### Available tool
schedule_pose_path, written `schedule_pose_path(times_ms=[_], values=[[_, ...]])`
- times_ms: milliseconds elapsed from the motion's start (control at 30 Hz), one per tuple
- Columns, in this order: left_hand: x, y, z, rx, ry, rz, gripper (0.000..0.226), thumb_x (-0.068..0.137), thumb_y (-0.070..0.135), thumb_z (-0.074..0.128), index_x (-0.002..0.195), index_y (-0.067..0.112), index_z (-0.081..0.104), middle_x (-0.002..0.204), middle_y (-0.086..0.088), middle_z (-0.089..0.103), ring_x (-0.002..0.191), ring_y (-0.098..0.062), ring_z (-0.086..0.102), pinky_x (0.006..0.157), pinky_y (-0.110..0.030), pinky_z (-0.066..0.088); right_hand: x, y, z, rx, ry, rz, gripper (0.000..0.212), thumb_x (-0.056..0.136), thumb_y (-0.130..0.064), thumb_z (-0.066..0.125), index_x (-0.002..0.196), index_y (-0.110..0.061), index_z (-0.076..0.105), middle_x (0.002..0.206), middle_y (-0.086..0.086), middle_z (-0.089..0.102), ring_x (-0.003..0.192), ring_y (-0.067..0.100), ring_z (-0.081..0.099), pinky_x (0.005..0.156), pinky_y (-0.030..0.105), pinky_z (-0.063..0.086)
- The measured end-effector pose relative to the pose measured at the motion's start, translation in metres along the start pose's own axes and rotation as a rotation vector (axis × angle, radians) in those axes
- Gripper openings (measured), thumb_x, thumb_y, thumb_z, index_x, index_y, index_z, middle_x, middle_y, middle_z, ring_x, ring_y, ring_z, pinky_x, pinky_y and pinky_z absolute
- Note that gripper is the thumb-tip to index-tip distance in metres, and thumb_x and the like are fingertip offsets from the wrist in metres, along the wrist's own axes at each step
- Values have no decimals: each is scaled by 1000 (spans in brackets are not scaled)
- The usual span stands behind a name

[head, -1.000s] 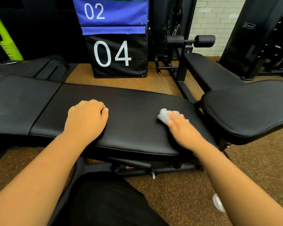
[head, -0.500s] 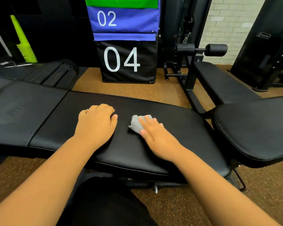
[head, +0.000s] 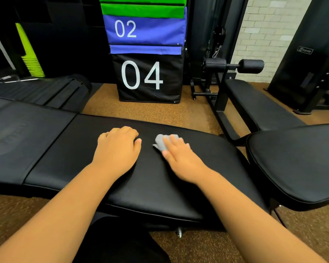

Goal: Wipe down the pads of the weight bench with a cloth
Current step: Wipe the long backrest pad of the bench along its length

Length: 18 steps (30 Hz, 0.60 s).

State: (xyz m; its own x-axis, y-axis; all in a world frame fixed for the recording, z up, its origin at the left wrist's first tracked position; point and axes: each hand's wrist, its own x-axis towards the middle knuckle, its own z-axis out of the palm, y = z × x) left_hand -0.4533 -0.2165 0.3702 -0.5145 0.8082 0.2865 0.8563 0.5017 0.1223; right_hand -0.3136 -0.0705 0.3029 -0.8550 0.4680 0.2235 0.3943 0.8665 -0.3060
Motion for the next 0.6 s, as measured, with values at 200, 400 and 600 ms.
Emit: schedule_pose_path(times_ms=[200,400,600], values=[[3,-26,-9,30,9,-44,36,101,36,40,128,21,57,132,5,58,119,-20,53,99,-42,37,0,84,-16,104,-8,261,40,103,-32,30,141,-21,34,140,7,39,127,30,36,103,46,28],[-9,-75,-33,116,77,-126,33,98,34,45,122,17,61,127,1,62,114,-26,57,90,-45,42,28,110,-12,-74,-23,586,46,100,-41,25,132,-11,38,132,16,44,124,40,40,100,53,36],[-2,-88,-42,95,41,-181,38,100,34,42,130,18,58,134,0,59,119,-27,55,90,-44,42,69,-22,11,-20,-30,122,43,101,-40,26,139,-21,32,139,7,37,124,30,35,102,48,32]])
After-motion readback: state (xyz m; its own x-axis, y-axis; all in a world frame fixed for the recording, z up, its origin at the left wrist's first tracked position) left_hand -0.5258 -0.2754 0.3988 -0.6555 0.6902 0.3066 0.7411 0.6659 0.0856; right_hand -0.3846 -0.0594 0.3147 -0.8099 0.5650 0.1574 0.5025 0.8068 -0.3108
